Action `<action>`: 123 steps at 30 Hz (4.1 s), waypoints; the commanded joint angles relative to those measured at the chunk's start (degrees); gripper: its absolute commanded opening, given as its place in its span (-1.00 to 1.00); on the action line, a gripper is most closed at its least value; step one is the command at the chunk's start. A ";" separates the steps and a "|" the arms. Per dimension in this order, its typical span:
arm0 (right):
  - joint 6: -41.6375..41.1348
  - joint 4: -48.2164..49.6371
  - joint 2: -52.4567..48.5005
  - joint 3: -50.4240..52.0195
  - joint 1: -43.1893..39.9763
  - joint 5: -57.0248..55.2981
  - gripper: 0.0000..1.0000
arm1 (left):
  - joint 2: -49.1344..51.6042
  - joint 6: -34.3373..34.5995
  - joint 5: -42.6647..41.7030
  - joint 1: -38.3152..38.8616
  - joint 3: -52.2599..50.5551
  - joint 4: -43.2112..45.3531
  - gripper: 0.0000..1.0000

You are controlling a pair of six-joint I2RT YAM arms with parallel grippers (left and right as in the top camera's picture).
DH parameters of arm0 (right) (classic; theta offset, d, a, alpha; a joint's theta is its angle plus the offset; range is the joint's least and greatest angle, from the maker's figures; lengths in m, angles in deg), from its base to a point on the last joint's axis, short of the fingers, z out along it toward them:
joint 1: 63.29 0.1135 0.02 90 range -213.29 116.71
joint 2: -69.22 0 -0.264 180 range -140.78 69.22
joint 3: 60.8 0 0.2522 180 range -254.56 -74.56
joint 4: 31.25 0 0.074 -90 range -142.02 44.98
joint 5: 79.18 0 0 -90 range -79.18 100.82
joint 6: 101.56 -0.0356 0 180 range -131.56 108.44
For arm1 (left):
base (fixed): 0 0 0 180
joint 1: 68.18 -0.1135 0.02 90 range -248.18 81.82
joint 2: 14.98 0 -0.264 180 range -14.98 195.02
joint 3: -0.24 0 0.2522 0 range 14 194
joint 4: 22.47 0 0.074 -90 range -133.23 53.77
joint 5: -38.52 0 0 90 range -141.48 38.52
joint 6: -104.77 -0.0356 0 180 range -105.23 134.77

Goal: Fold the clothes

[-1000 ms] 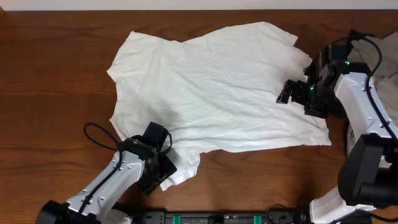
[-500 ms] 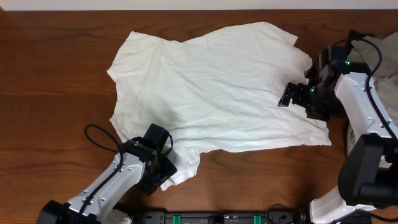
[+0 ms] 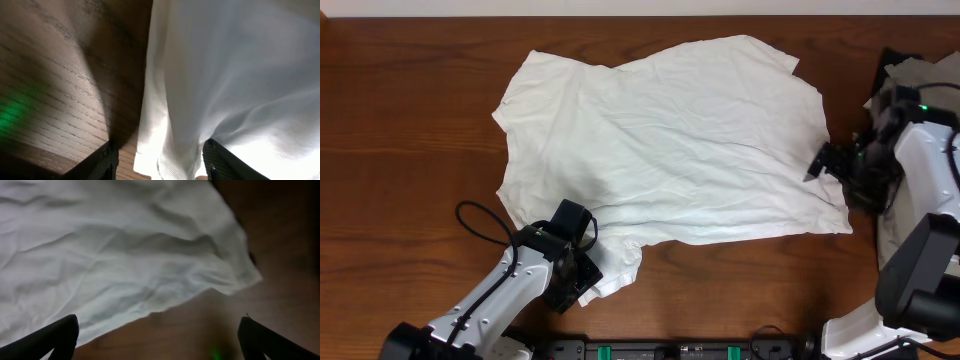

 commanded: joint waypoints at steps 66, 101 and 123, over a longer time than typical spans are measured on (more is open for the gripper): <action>-29.81 24.94 0.11 24.52 -6.47 -10.38 -0.79 | 0.83 -1.68 -0.81 0.17 -2.27 0.79 -0.55; -29.55 9.22 10.43 19.52 -6.47 -13.42 -0.95 | -11.52 -4.26 3.85 0.13 7.74 -19.30 -0.88; -28.72 9.79 13.03 19.52 -6.45 -13.62 -0.97 | -11.69 -6.43 19.61 0.11 18.49 -16.26 -0.88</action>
